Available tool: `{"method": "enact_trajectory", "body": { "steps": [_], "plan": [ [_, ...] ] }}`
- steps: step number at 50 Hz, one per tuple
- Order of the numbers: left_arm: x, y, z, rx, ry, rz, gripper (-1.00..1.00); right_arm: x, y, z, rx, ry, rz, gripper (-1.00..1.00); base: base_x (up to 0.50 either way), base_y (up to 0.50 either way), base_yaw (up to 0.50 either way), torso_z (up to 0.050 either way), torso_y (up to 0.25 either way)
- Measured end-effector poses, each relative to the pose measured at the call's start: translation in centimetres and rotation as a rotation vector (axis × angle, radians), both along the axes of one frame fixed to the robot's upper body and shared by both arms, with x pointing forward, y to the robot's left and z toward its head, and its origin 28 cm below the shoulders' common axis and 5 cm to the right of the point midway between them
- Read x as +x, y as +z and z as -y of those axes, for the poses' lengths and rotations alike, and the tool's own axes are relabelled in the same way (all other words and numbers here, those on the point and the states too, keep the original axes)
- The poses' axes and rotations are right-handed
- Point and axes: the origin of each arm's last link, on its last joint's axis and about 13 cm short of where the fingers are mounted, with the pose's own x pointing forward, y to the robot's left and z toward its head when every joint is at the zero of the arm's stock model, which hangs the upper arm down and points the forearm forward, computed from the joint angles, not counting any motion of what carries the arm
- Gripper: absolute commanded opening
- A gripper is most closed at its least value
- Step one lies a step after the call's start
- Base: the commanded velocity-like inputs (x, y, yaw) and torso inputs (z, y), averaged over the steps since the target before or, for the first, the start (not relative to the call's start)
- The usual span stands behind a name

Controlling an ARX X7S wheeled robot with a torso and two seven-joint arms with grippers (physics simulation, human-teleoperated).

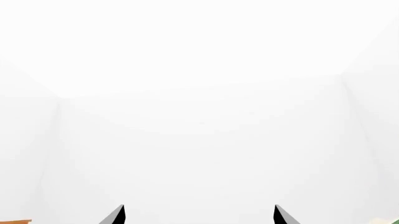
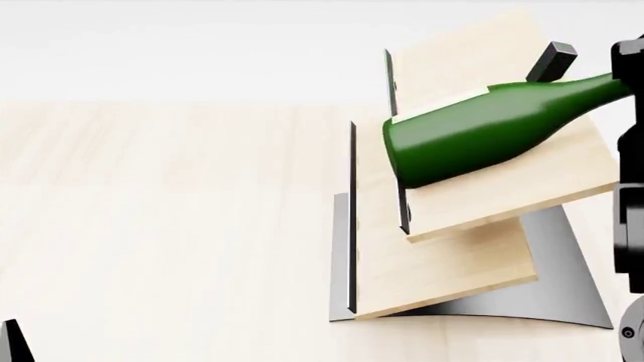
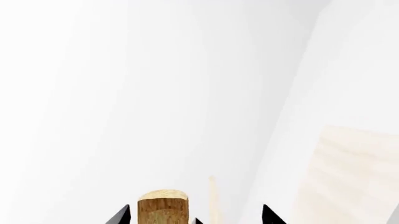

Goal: Put the wine bottle on the wine rack.

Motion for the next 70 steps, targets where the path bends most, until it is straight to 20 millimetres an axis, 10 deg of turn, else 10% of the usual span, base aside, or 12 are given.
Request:
{"method": "enact_trajectory", "body": {
  "steps": [39, 70],
  "plan": [
    [-0.1, 0.0, 0.1, 0.005, -0.006, 0.000, 1.00, -1.8, 2.0, 1.0, -0.014, -0.030, 0.061, 1.00, 0.00, 0.00, 0.00, 0.000, 0.000],
    [-0.1, 0.0, 0.2, 0.008, -0.008, 0.000, 1.00, -9.9, 3.0, 1.9, -0.457, -0.371, 0.278, 1.00, 0.00, 0.00, 0.00, 0.000, 0.000]
  ]
}}
